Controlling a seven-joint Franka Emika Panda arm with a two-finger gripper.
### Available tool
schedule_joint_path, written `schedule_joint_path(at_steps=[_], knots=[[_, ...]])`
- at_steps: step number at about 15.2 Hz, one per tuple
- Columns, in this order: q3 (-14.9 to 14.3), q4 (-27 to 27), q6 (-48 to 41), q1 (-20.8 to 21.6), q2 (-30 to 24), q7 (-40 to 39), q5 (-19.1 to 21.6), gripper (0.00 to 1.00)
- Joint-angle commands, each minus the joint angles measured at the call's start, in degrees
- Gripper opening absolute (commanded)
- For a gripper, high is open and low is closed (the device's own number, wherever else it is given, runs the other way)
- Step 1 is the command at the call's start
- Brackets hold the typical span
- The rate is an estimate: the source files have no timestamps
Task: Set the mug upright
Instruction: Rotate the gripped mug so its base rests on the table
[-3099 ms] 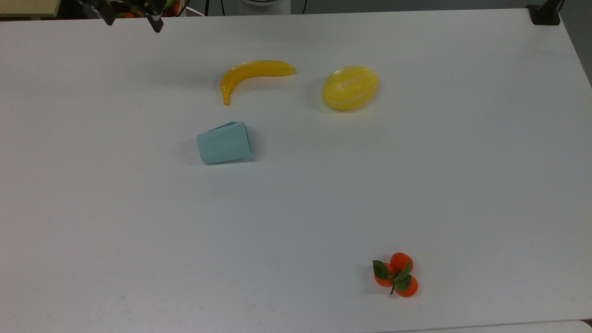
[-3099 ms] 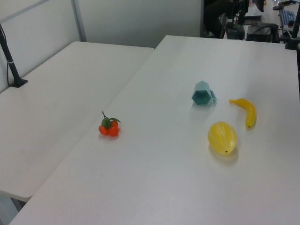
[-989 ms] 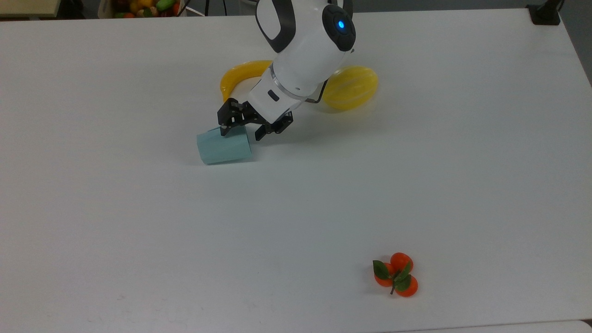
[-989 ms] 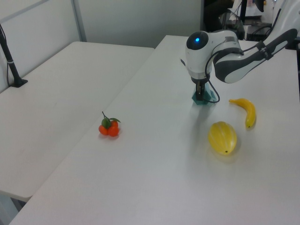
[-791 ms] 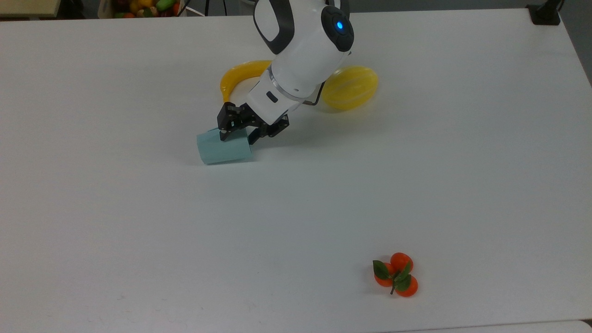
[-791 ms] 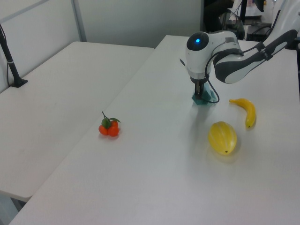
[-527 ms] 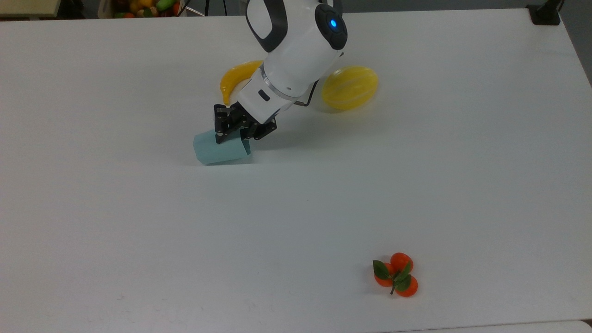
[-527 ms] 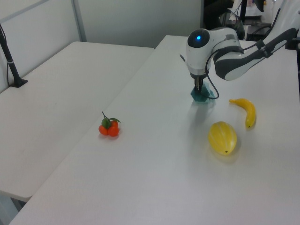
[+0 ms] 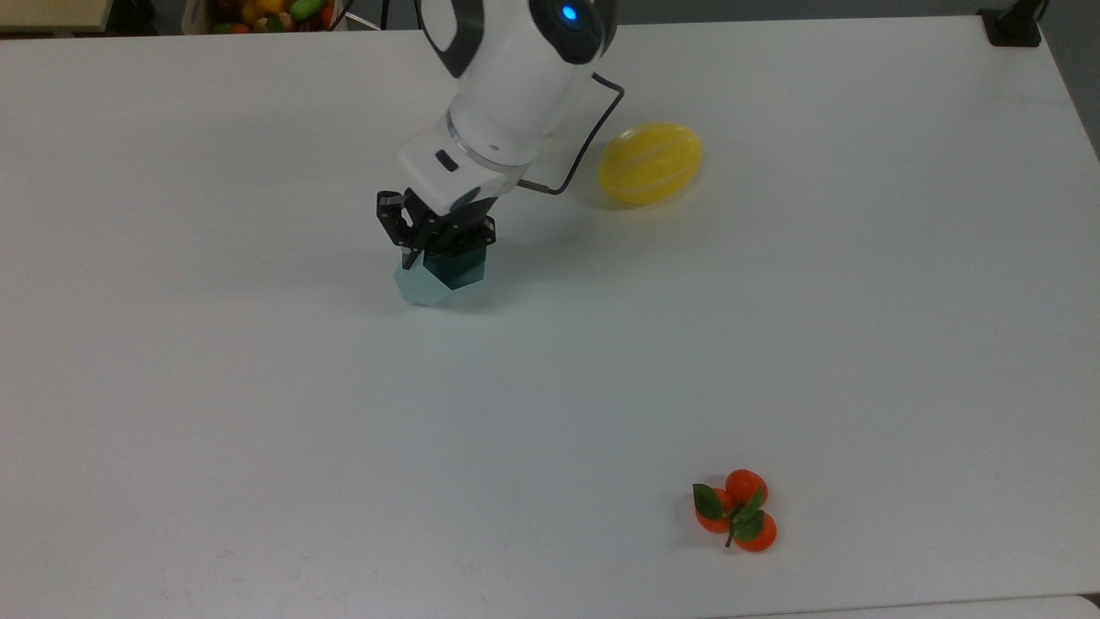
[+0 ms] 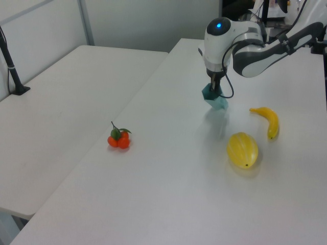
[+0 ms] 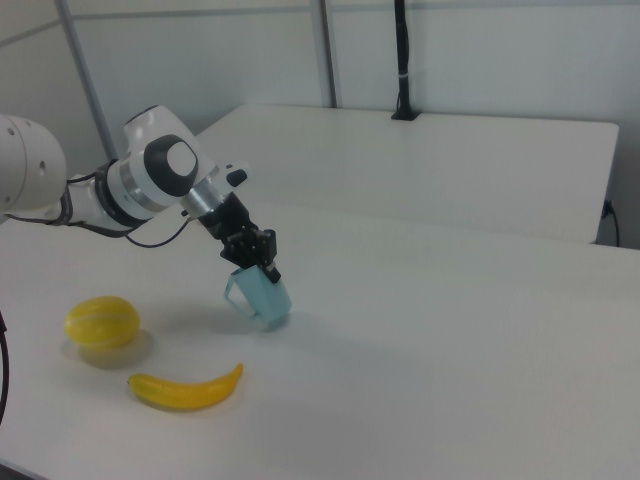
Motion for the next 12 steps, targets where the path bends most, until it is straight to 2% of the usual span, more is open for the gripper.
schedule_joint_path(at_steps=[1, 3, 4, 5, 6, 7, 9, 12], knots=[[-0.4, -1.2, 3.5, -2.7, -1.9, 0.3, 7.1, 0.0], [-1.7, -1.2, 4.2, -3.4, -2.6, -0.6, 11.8, 0.1], [-2.4, -1.2, 4.1, -3.5, -2.9, -2.3, 14.2, 0.35], [-3.1, -1.2, 3.8, -3.5, -3.5, -4.3, 16.5, 0.66], [-4.0, -1.2, 3.6, -3.5, -4.0, -5.8, 18.6, 0.8], [-5.0, -1.2, 3.6, -3.5, -4.6, -6.7, 20.8, 1.0], [-6.4, -1.2, 3.4, -3.6, -5.4, -9.1, 24.2, 1.0], [-7.8, -0.8, -0.2, -3.6, -7.5, -10.8, 26.5, 1.0]])
